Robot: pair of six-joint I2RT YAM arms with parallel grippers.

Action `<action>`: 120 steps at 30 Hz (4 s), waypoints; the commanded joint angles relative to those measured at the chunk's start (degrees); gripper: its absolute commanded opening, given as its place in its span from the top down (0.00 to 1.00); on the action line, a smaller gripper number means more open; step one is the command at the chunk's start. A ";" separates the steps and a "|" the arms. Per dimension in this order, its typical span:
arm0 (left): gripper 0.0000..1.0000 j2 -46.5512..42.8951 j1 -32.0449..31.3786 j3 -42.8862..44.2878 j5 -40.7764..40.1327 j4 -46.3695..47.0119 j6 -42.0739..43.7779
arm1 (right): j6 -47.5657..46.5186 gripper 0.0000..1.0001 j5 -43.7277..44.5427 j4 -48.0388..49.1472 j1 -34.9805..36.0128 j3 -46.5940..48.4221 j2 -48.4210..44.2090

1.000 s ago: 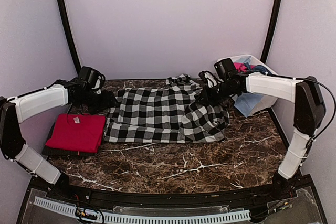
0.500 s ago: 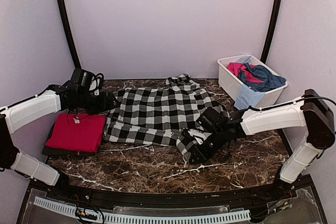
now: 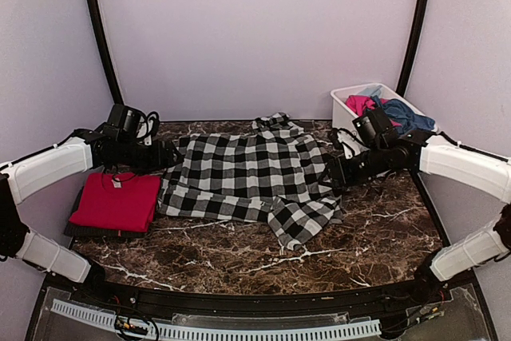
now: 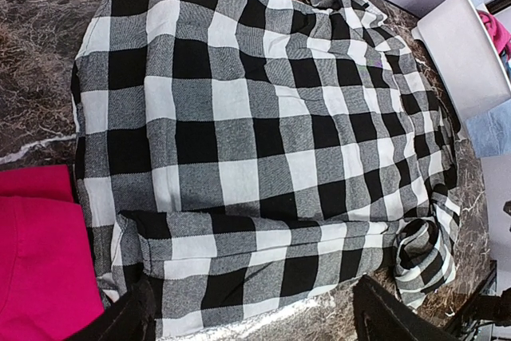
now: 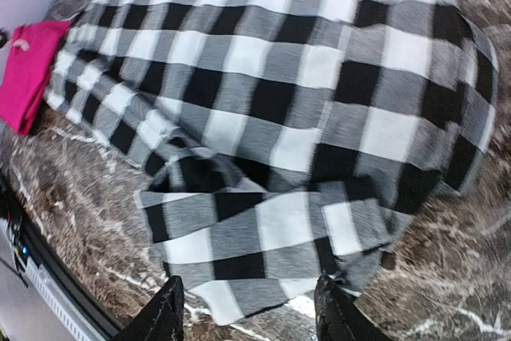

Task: Fold and stack the mixed laundry pile
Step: Fold the flattened shirt at the center of the board.

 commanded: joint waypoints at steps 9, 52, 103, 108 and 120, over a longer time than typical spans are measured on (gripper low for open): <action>0.14 -0.90 0.17 0.90 -0.13 0.00 0.82 | 4.20 0.49 6.62 -0.40 -7.46 -4.23 9.96; 0.58 19.98 1.14 8.40 -9.28 -5.48 1.75 | -7.43 1.00 7.99 2.05 -7.64 32.20 18.23; 1.00 18.11 2.08 7.42 -21.33 -2.91 -5.83 | -44.79 1.00 23.22 19.12 -5.36 55.86 36.19; 1.00 19.79 2.38 7.79 -19.46 -1.43 -5.44 | -46.21 1.00 22.73 18.46 -5.06 59.13 39.80; 0.61 27.54 2.46 12.79 -16.35 -2.38 -3.87 | -46.56 1.00 22.90 19.26 -4.30 58.04 40.83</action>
